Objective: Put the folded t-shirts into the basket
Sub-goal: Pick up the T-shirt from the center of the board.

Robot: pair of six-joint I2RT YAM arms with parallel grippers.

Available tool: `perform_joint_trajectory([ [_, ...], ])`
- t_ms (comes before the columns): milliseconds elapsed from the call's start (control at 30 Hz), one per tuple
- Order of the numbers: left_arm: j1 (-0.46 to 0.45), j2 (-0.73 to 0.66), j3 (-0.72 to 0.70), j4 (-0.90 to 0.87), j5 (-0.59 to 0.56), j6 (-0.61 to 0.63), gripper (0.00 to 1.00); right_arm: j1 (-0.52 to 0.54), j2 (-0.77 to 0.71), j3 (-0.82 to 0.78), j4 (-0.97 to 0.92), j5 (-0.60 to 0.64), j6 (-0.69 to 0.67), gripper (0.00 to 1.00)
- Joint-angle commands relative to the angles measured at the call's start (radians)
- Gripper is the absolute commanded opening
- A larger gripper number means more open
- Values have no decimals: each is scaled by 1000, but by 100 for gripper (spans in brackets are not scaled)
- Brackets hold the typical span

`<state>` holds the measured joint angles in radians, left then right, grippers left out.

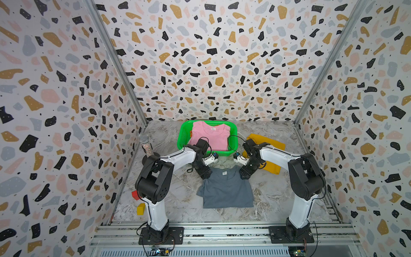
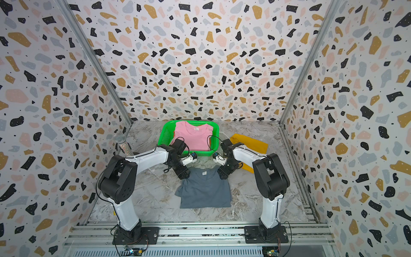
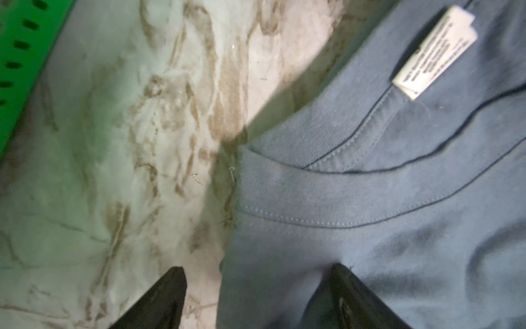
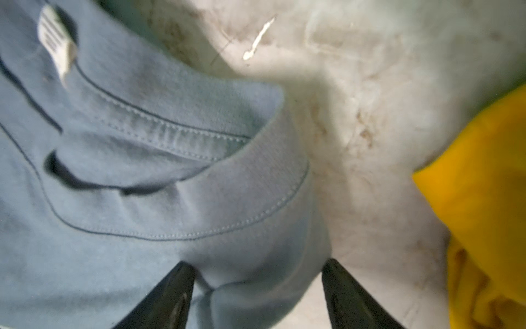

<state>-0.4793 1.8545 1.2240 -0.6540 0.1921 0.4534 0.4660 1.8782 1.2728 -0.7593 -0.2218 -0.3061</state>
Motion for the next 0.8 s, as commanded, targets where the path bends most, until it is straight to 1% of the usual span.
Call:
perform_joint_trajectory([
  [0, -18, 24, 15, -14, 31, -6, 78, -17, -40, 28, -15, -17, 7, 76],
  [133, -28, 40, 12, -21, 34, -3, 70, -20, -24, 19, -4, -6, 7, 77],
  [267, -29, 24, -23, -2, 46, -4, 57, -20, 12, 10, 10, -26, 18, 76],
  [400, -28, 11, -60, 17, 50, -4, 43, -18, 33, 1, 17, -84, 29, 73],
  [433, -28, 9, -69, 21, 50, -6, 39, -16, 36, -1, 18, -101, 31, 71],
  [567, -29, 12, -93, 35, 48, -5, 30, -4, 35, -16, 30, -139, 28, 65],
  [633, -29, 10, -104, 42, 50, -8, 25, 6, 32, -26, 41, -159, 22, 59],
  [700, -29, 10, -112, 50, 55, -10, 20, 15, 29, -33, 52, -181, 21, 52],
  [767, -28, 5, -116, 55, 56, -14, 14, 18, 15, -42, 69, -197, 23, 40],
])
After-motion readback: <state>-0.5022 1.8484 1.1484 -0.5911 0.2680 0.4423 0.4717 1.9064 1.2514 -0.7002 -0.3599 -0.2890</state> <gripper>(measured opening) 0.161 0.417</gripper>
